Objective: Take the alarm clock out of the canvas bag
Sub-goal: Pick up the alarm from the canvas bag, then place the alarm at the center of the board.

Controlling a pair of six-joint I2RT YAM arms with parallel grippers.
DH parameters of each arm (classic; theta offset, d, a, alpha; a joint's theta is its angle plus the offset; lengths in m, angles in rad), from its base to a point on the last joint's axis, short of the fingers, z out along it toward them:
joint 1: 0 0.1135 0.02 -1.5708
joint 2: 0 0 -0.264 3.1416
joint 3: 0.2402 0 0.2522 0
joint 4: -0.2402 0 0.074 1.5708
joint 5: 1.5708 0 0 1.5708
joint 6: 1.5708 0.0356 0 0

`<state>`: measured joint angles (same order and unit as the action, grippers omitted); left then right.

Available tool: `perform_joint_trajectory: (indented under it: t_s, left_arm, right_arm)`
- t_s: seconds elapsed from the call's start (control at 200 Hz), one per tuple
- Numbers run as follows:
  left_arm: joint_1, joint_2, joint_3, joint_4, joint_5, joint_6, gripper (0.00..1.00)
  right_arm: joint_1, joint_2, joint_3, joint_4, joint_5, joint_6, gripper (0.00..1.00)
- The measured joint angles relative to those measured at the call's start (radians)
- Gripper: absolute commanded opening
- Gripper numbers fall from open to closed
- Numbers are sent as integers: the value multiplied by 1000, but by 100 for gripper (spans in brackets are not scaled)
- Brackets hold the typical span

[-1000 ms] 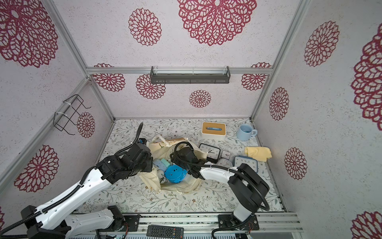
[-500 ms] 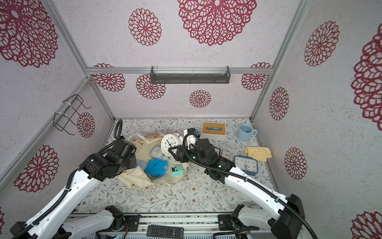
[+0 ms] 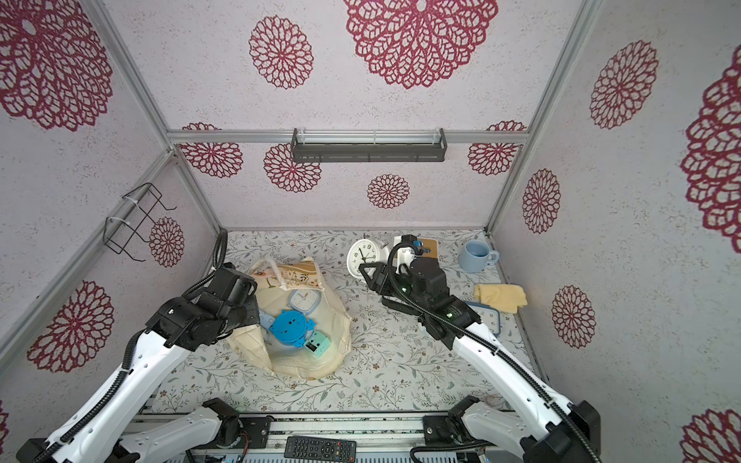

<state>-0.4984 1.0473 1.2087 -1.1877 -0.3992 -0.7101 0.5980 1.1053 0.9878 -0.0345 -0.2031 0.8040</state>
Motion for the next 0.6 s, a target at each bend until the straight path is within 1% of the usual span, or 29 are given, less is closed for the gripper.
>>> perform_joint_trajectory:
  t_s: [0.155,0.285,0.46,0.6]
  left_arm:
    - [4,-2,-5,0,-2,-3,0]
    - [7,-10,-22,5,3,-11,0]
    - [9,-19,-37,26,37,-16,0]
    - [9,-29,-48,38,54,-16,0]
  right_arm:
    - [-101,100,-11,0,15,78,45]
    - [-167,268,16,17,13,128,45]
    - [-166,534,88,63,-53,176,46]
    - [-160,683,149,90,-99,204,49]
